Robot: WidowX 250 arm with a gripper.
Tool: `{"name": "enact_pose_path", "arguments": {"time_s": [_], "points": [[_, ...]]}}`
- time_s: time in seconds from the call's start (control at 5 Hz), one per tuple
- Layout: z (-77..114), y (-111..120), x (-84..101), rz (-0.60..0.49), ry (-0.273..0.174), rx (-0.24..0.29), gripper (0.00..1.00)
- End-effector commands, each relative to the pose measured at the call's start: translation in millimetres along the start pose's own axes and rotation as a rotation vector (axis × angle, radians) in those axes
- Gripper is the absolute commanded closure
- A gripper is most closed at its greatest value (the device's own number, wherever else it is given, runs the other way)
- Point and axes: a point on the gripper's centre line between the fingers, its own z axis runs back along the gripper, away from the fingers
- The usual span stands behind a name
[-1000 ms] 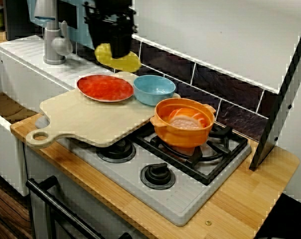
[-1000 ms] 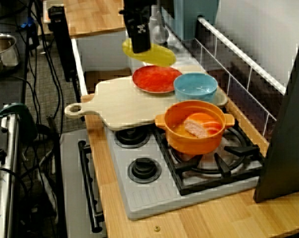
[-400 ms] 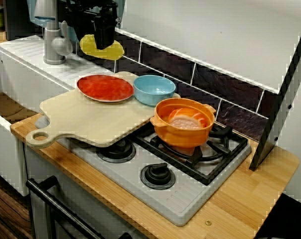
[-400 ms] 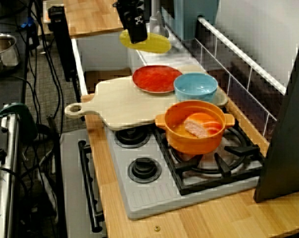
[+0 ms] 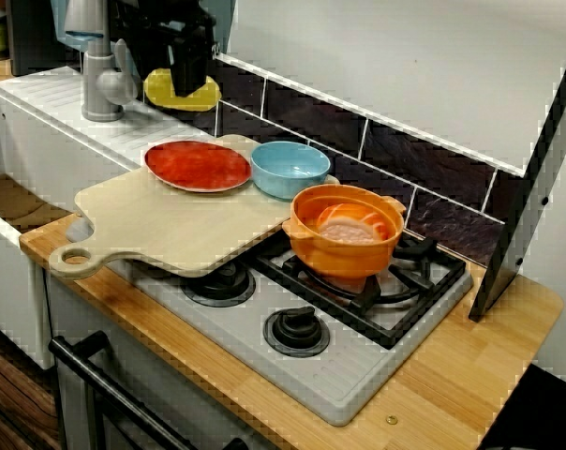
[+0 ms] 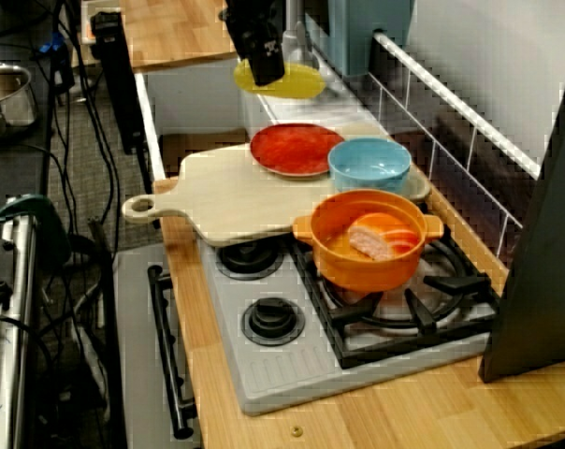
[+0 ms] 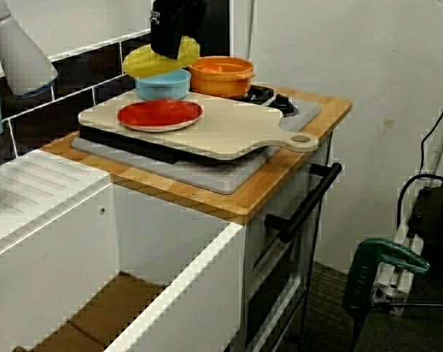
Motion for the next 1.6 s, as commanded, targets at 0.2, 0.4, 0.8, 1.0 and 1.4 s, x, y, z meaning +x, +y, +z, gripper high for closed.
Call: {"name": "enact_pose_path", "arguments": {"time_s": [0.2, 0.4, 0.8, 1.0, 1.4], "points": [[-14.2, -5, -7.1, -0.029, -0.020, 0.064, 1.00], [-20.4, -10, -9.4, -0.034, -0.005, 0.071, 1.00], [-27.7, -16, -7.3, -0.020, 0.020, 0.084, 0.00], [-27.5, -18, -8.5, -0.021, 0.028, 0.072, 0.00], [-13.1, -27, 9.4, -0.027, 0.046, -0.034, 0.00]]}}
